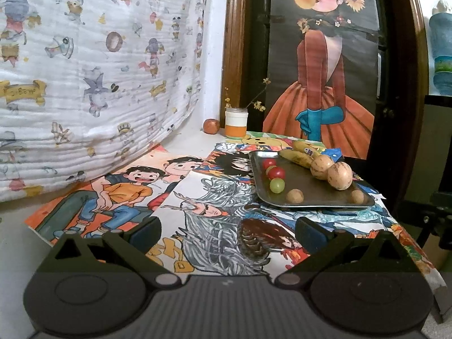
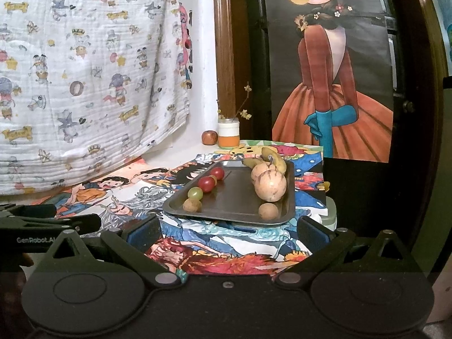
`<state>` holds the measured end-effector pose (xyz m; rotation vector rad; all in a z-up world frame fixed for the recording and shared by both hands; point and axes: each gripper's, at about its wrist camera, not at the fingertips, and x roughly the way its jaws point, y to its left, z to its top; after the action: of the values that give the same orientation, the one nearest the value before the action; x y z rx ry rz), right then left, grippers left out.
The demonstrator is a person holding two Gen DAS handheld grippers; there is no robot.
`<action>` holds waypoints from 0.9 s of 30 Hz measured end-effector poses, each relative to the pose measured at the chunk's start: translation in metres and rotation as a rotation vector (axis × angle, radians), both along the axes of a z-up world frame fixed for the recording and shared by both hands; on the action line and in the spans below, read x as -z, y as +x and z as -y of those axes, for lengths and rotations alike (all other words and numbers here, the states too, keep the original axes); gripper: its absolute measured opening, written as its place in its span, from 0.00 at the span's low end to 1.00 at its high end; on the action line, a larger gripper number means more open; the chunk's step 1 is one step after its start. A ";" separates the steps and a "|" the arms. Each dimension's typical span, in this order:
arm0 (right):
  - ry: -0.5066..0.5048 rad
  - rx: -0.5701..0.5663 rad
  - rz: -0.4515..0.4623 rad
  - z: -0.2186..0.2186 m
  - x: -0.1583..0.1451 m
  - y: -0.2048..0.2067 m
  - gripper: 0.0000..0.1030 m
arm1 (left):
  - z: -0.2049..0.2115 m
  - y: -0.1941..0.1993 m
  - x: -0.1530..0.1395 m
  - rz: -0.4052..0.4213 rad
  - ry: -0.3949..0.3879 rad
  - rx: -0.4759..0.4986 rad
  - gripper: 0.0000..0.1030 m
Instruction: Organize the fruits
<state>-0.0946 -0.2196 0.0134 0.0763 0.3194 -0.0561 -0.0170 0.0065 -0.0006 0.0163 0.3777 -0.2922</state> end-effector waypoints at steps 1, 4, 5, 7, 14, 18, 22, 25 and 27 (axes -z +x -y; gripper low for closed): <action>0.000 -0.001 -0.001 0.000 0.000 0.000 0.99 | -0.001 -0.001 0.000 -0.001 0.000 0.000 1.00; 0.005 -0.003 -0.012 -0.001 0.002 0.001 0.99 | -0.003 -0.001 0.002 -0.007 0.002 -0.006 1.00; 0.006 -0.003 -0.016 -0.001 0.003 0.001 0.99 | -0.003 -0.001 0.002 -0.008 0.005 -0.009 1.00; 0.010 -0.002 -0.022 -0.002 0.003 0.002 0.99 | -0.005 -0.001 0.003 -0.010 0.004 -0.015 1.00; 0.012 -0.008 -0.030 -0.003 0.004 0.003 0.99 | -0.009 -0.002 0.004 -0.014 0.001 -0.023 1.00; 0.012 -0.008 -0.029 -0.003 0.004 0.002 0.99 | -0.009 -0.002 0.004 -0.015 0.002 -0.023 1.00; 0.012 -0.008 -0.029 -0.003 0.004 0.002 0.99 | -0.009 -0.002 0.004 -0.014 0.001 -0.023 1.00; 0.012 -0.009 -0.029 -0.003 0.004 0.002 0.99 | -0.009 -0.002 0.004 -0.013 -0.001 -0.024 1.00; 0.012 -0.009 -0.029 -0.003 0.004 0.002 1.00 | -0.010 -0.002 0.004 -0.013 -0.001 -0.023 1.00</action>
<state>-0.0928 -0.2169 0.0097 0.0864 0.3490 -0.0466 -0.0195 0.0163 -0.0047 0.0090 0.3901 -0.2696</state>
